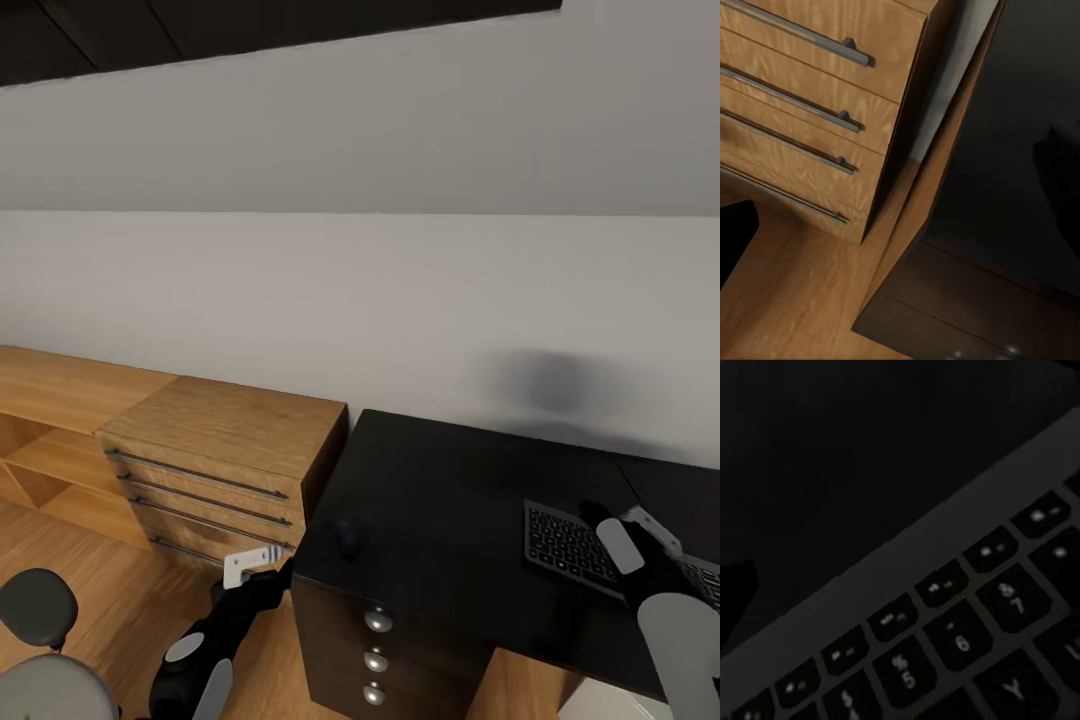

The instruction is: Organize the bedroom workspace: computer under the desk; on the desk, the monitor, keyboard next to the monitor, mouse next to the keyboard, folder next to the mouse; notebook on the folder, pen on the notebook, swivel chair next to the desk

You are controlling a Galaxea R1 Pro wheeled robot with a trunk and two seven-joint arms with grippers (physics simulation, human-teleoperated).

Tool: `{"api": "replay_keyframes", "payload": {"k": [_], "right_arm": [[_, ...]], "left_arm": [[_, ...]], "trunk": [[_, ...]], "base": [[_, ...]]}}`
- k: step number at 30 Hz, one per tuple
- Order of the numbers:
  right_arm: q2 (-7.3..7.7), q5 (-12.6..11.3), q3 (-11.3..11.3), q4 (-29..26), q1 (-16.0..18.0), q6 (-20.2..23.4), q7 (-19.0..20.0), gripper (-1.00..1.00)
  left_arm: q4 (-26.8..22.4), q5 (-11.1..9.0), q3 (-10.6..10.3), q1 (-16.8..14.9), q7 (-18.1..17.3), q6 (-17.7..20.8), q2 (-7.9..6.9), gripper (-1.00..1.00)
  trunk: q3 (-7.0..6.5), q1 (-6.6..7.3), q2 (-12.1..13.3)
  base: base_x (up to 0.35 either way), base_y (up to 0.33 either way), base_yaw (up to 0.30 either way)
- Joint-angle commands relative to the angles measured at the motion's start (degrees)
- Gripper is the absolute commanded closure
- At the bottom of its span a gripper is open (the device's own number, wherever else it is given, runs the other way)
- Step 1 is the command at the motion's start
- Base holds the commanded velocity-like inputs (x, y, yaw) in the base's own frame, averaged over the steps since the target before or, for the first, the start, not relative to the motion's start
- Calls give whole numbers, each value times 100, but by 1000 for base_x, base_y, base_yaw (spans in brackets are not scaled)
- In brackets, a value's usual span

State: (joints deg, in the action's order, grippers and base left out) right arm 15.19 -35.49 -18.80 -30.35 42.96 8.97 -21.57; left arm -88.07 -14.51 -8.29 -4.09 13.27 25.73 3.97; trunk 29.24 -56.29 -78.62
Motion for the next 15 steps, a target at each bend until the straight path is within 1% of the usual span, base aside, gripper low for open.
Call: {"api": "replay_keyframes", "payload": {"k": [1, 4, 5, 15], "right_arm": [[1, -64, -10, 25, -31, 27, 9, -100], [1, -36, -10, -61, -114, 26, 131, -100], [2, -72, -10, 55, -121, 26, 698, -100], [2, -72, -10, 55, -122, 18, 698, -100]], "left_arm": [[-8, -61, -7, -4, 53, 20, -1, -100], [-8, -61, -14, -4, 47, 20, 0, -100], [-8, -61, -14, -4, 46, 20, 3, -100], [-17, -61, -15, -4, 43, 20, 0, -100]], "trunk": [[7, -1, -3], [7, -1, -3], [7, -1, -3], [7, -1, -3]], "base": [[0, 0, 0], [0, 0, 0], [0, 0, 0], [0, 0, 0]]}}
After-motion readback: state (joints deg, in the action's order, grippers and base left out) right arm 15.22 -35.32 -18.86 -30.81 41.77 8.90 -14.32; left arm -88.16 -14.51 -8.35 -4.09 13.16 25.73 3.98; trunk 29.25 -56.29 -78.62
